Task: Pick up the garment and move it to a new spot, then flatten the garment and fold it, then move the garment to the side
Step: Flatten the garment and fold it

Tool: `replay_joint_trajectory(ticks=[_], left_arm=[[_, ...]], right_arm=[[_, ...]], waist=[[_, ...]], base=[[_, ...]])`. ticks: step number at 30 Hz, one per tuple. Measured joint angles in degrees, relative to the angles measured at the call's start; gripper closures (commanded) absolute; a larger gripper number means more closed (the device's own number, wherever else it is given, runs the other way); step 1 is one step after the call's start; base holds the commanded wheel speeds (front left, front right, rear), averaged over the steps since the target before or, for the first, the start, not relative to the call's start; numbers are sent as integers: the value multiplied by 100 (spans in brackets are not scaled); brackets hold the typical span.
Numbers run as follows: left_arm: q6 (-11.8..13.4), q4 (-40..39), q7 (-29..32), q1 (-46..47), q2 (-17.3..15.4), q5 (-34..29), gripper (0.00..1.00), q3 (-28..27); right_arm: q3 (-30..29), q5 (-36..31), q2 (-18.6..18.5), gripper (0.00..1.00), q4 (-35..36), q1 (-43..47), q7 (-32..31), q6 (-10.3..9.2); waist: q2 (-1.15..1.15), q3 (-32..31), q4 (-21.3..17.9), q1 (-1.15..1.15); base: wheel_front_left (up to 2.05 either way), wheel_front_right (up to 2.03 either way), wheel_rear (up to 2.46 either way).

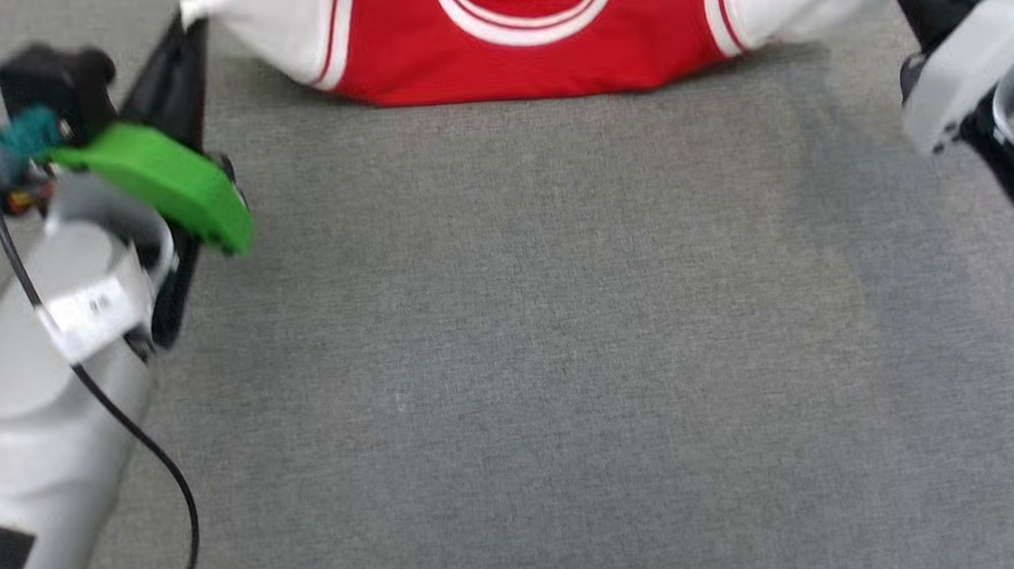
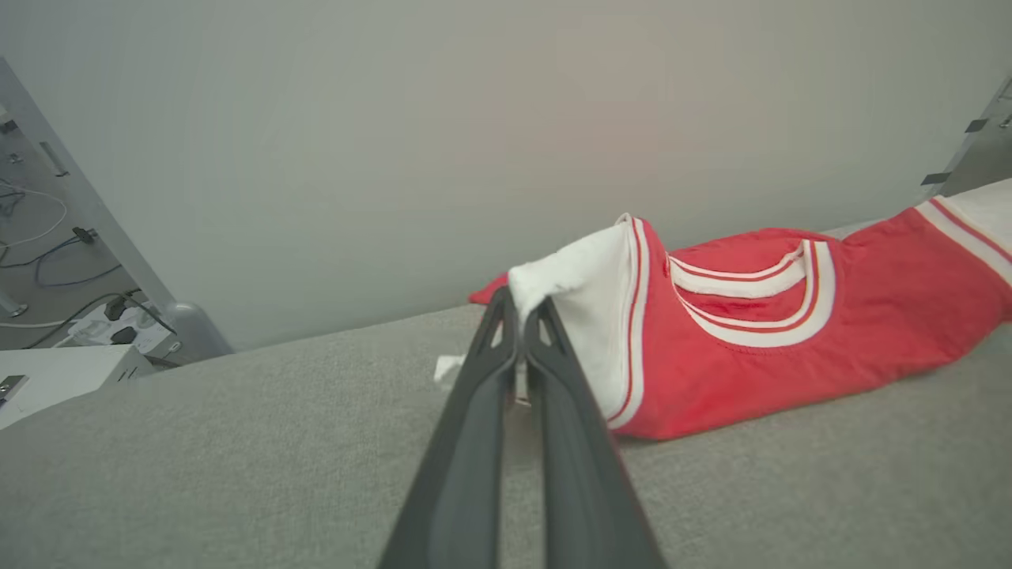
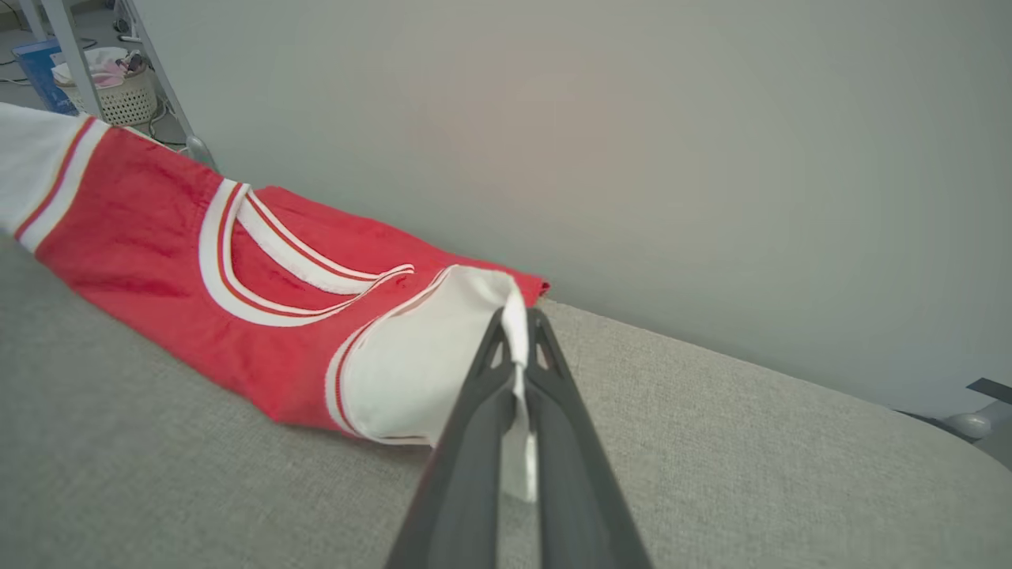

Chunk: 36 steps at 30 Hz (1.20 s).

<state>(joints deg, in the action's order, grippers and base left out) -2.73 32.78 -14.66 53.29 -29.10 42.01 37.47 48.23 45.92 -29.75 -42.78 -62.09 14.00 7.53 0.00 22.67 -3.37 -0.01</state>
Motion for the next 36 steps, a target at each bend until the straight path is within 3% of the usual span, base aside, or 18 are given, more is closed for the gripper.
replay_joint_trajectory(ticks=[14,21,28,36], left_arm=[[563,-1083,0,-3137,-190,272,100,-433],[875,-1440,0,-4253,-248,394,100,-673],[1355,-1900,0,-5220,-283,467,100,-747],[1458,-2070,0,-5718,-361,591,100,-791]], right_arm=[[-248,70,-641,100,904,2610,48,0],[-1049,-47,-743,100,1188,4158,65,0],[-1783,-250,-723,100,1523,5309,62,1],[-2729,-499,-545,100,2306,6862,-660,1]], waist=[[0,-1011,64,0],[0,-1487,79,0],[0,-1822,98,0],[0,-1939,288,0]], base=[[0,0,0],[0,0,0],[0,0,0],[0,0,0]])
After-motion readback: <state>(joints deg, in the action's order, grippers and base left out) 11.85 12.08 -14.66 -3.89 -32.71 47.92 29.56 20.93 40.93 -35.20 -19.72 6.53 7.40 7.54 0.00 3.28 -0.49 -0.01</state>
